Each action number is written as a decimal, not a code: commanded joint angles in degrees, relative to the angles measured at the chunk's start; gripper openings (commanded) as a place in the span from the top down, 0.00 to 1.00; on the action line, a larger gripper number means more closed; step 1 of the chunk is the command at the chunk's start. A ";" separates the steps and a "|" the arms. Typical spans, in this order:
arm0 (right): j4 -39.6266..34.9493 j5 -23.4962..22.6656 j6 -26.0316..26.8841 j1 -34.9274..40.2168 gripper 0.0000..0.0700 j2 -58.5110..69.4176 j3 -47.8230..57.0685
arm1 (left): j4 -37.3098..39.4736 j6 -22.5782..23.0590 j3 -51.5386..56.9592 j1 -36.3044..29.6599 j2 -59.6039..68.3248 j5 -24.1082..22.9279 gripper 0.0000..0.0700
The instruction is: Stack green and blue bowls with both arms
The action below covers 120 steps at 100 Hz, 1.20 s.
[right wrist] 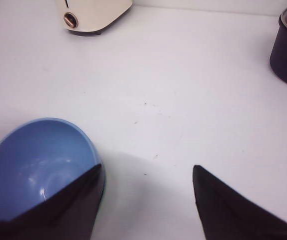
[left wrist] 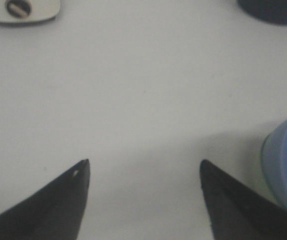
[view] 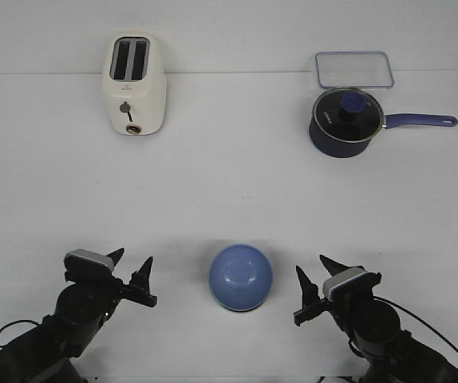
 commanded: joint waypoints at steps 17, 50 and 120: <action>0.72 -0.15 0.35 0.52 0.98 0.28 0.35 | 1.09 -1.36 -1.27 -0.42 -0.74 -0.24 0.98; 0.74 0.04 3.23 0.52 0.98 0.15 0.37 | 3.69 -1.40 -1.27 -0.48 -3.45 -0.24 0.98; 0.74 0.04 3.23 0.52 0.98 0.15 0.37 | 21.38 22.62 -23.26 35.21 -25.27 18.34 0.98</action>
